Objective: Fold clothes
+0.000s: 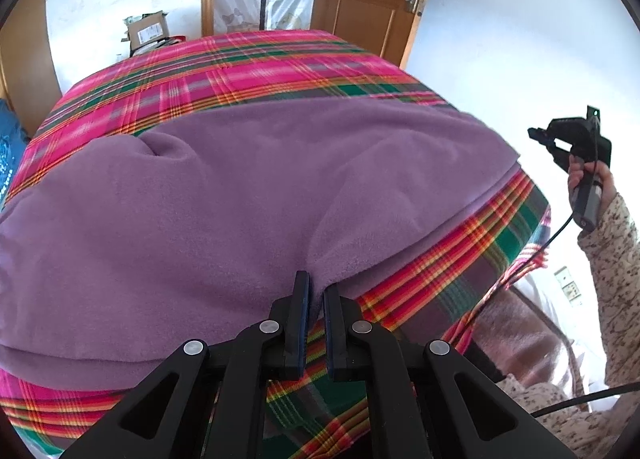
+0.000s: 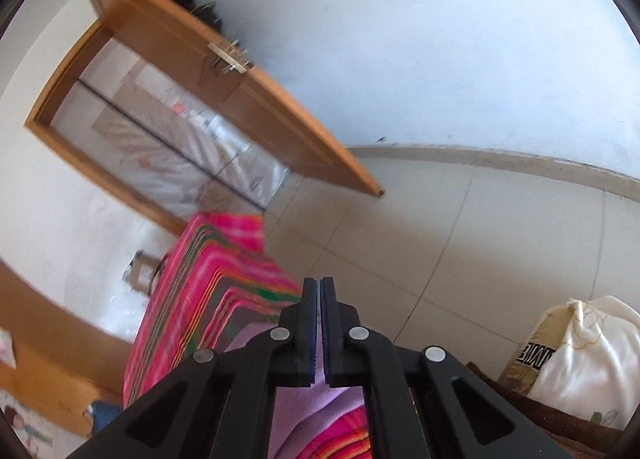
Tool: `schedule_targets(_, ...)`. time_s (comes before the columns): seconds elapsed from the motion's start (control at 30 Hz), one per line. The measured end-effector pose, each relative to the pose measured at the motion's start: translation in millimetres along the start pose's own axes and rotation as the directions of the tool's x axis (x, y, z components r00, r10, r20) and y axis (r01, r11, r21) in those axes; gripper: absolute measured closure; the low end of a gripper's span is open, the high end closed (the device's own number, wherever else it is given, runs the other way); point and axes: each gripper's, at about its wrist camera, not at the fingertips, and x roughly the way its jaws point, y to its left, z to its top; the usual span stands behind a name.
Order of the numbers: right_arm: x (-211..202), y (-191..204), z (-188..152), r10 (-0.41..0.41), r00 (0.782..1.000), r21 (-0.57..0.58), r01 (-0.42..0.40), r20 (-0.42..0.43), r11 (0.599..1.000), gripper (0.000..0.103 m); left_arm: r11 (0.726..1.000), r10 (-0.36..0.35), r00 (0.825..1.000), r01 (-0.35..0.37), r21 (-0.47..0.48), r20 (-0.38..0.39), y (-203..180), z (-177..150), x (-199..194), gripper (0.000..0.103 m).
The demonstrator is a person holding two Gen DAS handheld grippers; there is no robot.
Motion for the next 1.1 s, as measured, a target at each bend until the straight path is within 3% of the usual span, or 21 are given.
schedule_targets(0.07, 5.6, -2.3, -4.6, 0.012, 0.999, 0.009, -0.011, -0.036, 1.000, 0.099, 1.000, -0.003, 1.000, 0.003, -0.011, -0.005, 1.4, -1.7, 0.9, 0.097)
schedule_targets(0.2, 16.9, -7.0, -13.8, 0.036, 0.994, 0.029, -0.033, -0.108, 0.999, 0.081, 1.000, -0.002, 1.000, 0.002, -0.014, -0.008, 1.1, -2.0, 2.9, 0.097)
schedule_targets(0.37, 31.0, -12.8, -25.2, 0.068, 0.978, 0.057, -0.058, -0.196, 0.997, 0.070, 1.000, -0.002, 1.000, 0.001, -0.022, -0.021, 2.4, -2.6, 7.5, 0.097)
schedule_targets(0.43, 29.6, -10.6, -24.7, 0.065, 0.980, 0.050, -0.057, -0.190, 0.997, 0.070, 1.000, -0.003, 1.000, 0.002, -0.024, -0.019, 2.2, -2.4, 7.4, 0.097)
schedule_targets(0.47, 28.0, -9.0, -23.7, 0.062, 0.981, 0.044, -0.054, -0.182, 0.998, 0.071, 1.000, -0.003, 1.000, 0.002, -0.024, -0.018, 2.0, -2.3, 7.3, 0.097)
schedule_targets(0.57, 23.1, -4.0, -20.8, 0.051, 0.986, 0.027, -0.047, -0.157, 0.998, 0.097, 1.000, -0.006, 1.000, 0.006, -0.025, -0.007, 1.6, -1.2, 4.1, 0.097)
schedule_targets(0.6, 21.5, -2.4, -19.8, 0.048, 0.988, 0.022, -0.045, -0.149, 0.999, 0.100, 1.000, -0.008, 1.000, 0.008, -0.025, 0.000, 1.6, -0.5, 2.0, 0.097)
schedule_targets(0.87, 8.5, 10.9, -12.0, 0.022, 0.996, -0.022, -0.023, -0.082, 0.999, 0.101, 0.999, -0.025, 0.999, 0.025, -0.020, 0.044, -1.7, 5.0, -10.6, 0.097)
schedule_targets(1.0, -6.3, 13.5, -7.0, -0.001, 1.000, -0.045, 0.000, -0.012, 0.999, 0.103, 1.000, -0.027, 1.000, 0.027, 0.009, 0.006, -5.5, 0.6, -4.7, 0.097)
schedule_targets(1.1, -13.2, 10.7, -6.2, 0.004, 1.000, -0.062, -0.005, -0.014, 0.998, 0.103, 1.000, -0.020, 0.999, 0.020, 0.005, -0.026, -5.1, -2.7, 2.8, 0.097)
